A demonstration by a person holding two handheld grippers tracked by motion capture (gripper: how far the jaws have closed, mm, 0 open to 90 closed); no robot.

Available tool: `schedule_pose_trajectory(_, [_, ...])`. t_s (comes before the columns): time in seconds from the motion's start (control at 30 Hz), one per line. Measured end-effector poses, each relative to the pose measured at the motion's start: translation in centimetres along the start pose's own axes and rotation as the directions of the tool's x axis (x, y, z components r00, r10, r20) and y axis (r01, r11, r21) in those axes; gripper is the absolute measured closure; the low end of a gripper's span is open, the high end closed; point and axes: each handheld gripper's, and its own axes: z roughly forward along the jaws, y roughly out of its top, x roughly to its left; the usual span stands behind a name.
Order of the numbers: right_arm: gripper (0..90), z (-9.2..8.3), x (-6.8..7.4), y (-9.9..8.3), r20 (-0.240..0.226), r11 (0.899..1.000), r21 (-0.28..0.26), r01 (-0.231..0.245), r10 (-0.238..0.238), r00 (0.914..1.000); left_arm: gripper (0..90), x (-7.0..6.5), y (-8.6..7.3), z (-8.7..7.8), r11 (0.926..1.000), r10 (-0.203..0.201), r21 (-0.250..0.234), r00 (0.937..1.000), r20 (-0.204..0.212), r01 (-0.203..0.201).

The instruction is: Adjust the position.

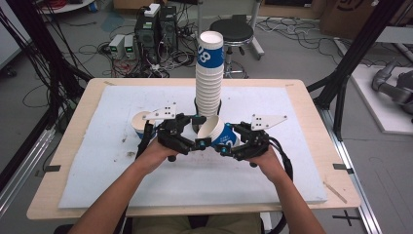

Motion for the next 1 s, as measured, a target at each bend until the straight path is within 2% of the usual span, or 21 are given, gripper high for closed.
schedule_pose_trajectory(0.27, [25.5,0.31,0.01,-0.11,-0.014,1.000,-0.005,-0.008,0.008,0.9999,9.5,0.05,-0.11,0.33,0.9997,-0.014,0.018,0.9999,-0.009,0.014])
schedule_pose_trajectory(0.33, [25.5,0.45,0.04,-0.16,-0.018,1.000,-0.002,-0.004,0.004,0.9998,9.9,0.07,-0.11,0.40,0.9996,-0.009,0.027,0.9999,-0.010,0.009])
schedule_pose_trajectory(0.43, [25.5,0.60,0.09,-0.21,-0.021,1.000,0.012,-0.001,0.001,0.9998,15.3,-0.01,-0.08,0.36,0.9996,-0.004,0.028,0.9999,-0.009,0.004])
schedule_pose_trajectory(0.67, [25.8,0.68,0.08,-0.25,-0.023,1.000,0.024,0.005,-0.005,0.9997,17.4,0.08,-0.03,0.19,0.9988,-0.009,0.048,1.0000,0.000,0.009])
schedule_pose_trajectory(1.0, [26.5,0.68,0.26,-0.16,-0.028,0.998,0.054,0.022,-0.021,0.9994,21.3,-0.11,0.28,-0.01,0.9960,0.012,0.088,0.9999,0.010,-0.013])
